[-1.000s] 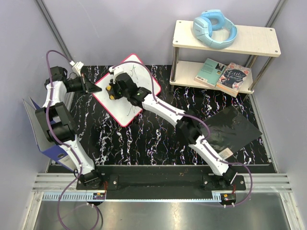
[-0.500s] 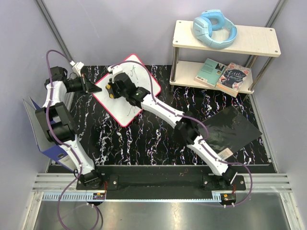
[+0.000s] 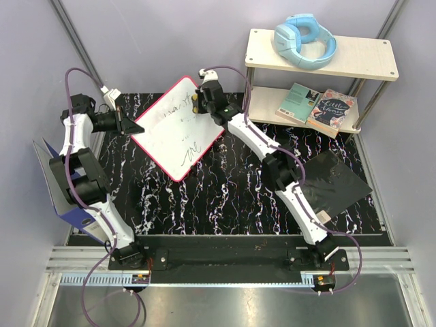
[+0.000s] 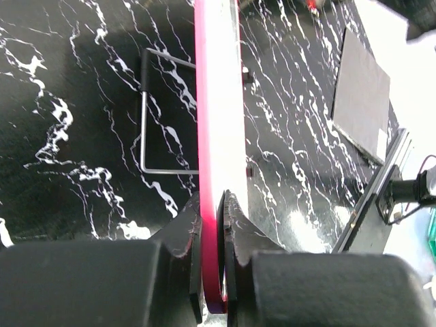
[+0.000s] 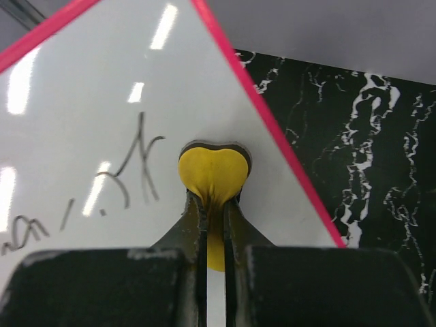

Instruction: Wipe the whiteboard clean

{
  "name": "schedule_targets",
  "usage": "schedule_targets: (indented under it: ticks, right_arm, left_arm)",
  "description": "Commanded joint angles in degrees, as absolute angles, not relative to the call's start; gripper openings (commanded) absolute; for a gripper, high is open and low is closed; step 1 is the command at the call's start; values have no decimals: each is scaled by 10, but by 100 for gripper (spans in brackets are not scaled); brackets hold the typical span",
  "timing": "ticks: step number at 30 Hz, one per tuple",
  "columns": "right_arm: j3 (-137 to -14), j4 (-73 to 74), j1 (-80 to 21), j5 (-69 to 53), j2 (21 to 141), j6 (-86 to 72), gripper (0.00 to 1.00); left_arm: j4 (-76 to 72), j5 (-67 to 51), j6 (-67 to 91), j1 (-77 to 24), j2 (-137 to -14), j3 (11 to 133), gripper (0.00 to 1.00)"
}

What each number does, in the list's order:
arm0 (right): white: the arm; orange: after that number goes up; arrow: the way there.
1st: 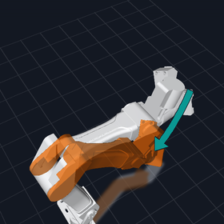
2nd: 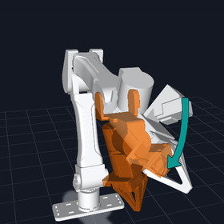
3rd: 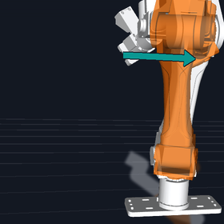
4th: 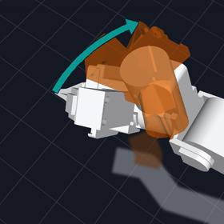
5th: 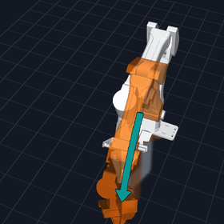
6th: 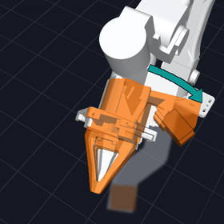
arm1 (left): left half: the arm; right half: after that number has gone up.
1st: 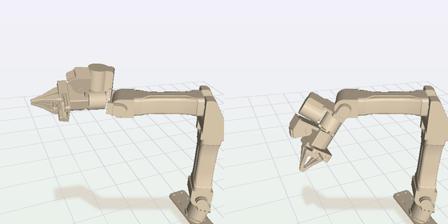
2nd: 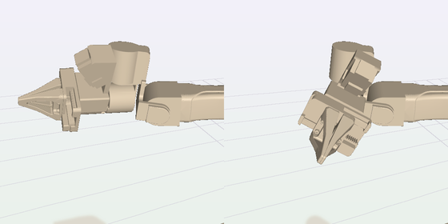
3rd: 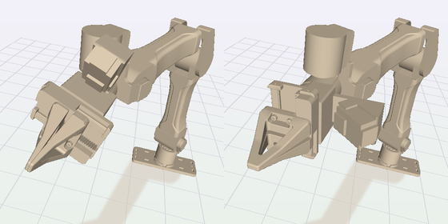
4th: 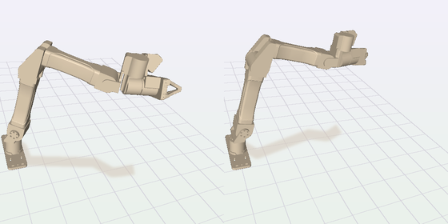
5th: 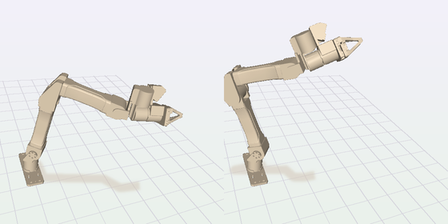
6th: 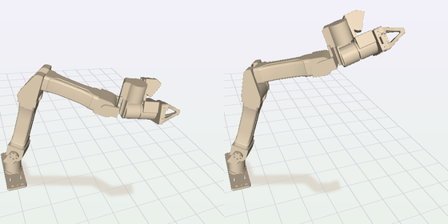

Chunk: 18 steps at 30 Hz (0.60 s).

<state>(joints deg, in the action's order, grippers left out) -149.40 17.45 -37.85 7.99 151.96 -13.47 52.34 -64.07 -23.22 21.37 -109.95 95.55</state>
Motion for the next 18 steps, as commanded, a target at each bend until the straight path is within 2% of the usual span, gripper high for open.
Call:
schedule_targets:
  ticks: [1,6,14,18]
  right_arm:
    - [-1477,210,-370,87,1563,-113,0]
    - [-1436,202,-381,23,1540,-103,0]
    - [-1272,151,-444,11,1471,-86,0]
    - [-1231,125,-473,3,1448,-87,0]
  left_arm:
    - [548,-538,-393,197,-1050,955,0]
    - [555,-539,-393,187,-1043,957,0]
    - [557,-548,-372,173,-1047,975,0]
    - [557,-547,-368,165,-1044,983,0]
